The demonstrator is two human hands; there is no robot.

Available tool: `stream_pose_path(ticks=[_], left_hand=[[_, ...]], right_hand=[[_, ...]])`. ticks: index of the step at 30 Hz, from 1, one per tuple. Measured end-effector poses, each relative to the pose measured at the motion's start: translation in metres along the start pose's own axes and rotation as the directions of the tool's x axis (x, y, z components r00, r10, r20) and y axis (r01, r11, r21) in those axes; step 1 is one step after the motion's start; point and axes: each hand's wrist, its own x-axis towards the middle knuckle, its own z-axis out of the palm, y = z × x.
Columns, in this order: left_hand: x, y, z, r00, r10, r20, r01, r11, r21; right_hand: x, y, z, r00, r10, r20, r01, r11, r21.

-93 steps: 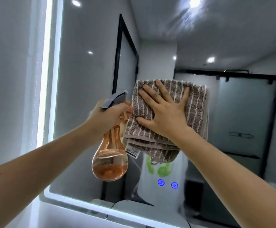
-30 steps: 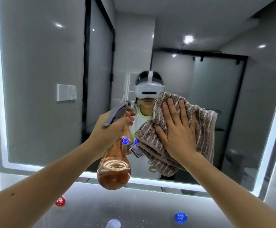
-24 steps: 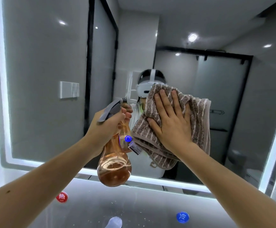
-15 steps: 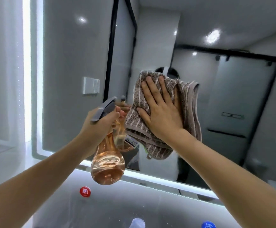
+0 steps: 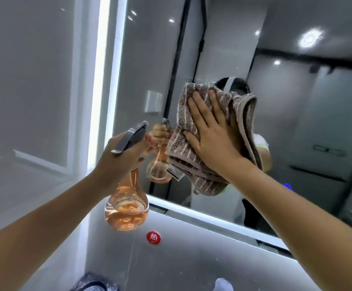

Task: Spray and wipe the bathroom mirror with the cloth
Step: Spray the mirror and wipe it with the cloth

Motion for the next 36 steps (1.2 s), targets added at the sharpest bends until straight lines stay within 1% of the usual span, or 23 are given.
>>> stream_pose_path(ticks=[4,7,10,13,15,18,21,24,27,31,36], left_hand=[[-0.013,0.004,0.012,0.997,0.040,0.066,-0.040,0.999,0.008],[-0.031,0.011,0.030,0.995,0.004,0.102,-0.001,1.000,-0.027],[-0.056,0.019,0.050,0.993,-0.007,0.119,0.011,0.999,-0.034],[-0.087,0.027,0.066,0.988,-0.006,0.152,0.009,1.000,-0.018],[-0.111,0.036,0.079,0.986,-0.024,0.162,0.025,1.000,-0.005],[-0.147,0.048,0.097,0.979,-0.057,0.194,0.062,0.998,-0.018],[-0.181,0.057,0.112,0.970,-0.078,0.228,0.084,0.996,-0.019],[-0.208,0.066,0.123,0.960,-0.049,0.276,0.051,0.999,-0.003],[-0.227,0.076,0.133,0.948,-0.025,0.318,0.027,1.000,-0.002],[-0.244,0.086,0.142,0.944,-0.022,0.328,0.023,1.000,0.002],[-0.272,0.087,0.154,0.938,-0.034,0.344,0.029,0.999,0.018]], right_hand=[[-0.025,0.014,-0.008,0.995,-0.088,0.054,0.091,0.994,-0.060],[-0.063,0.033,-0.025,0.991,-0.085,0.107,0.095,0.991,-0.095],[-0.115,0.057,-0.056,0.982,-0.041,0.187,0.074,0.982,-0.174],[-0.169,0.072,-0.087,0.954,0.058,0.294,0.006,0.977,-0.213],[-0.197,0.073,-0.111,0.926,0.126,0.356,-0.057,0.978,-0.199],[-0.228,0.061,-0.148,0.890,0.252,0.380,-0.216,0.967,-0.136],[-0.255,0.048,-0.176,0.870,0.326,0.369,-0.328,0.943,-0.058],[-0.275,0.042,-0.196,0.841,0.323,0.434,-0.359,0.933,0.001],[-0.289,0.040,-0.214,0.794,0.375,0.478,-0.429,0.903,0.004],[-0.298,0.035,-0.243,0.739,0.405,0.539,-0.479,0.878,-0.002],[-0.323,0.027,-0.271,0.691,0.408,0.597,-0.509,0.861,0.001]])
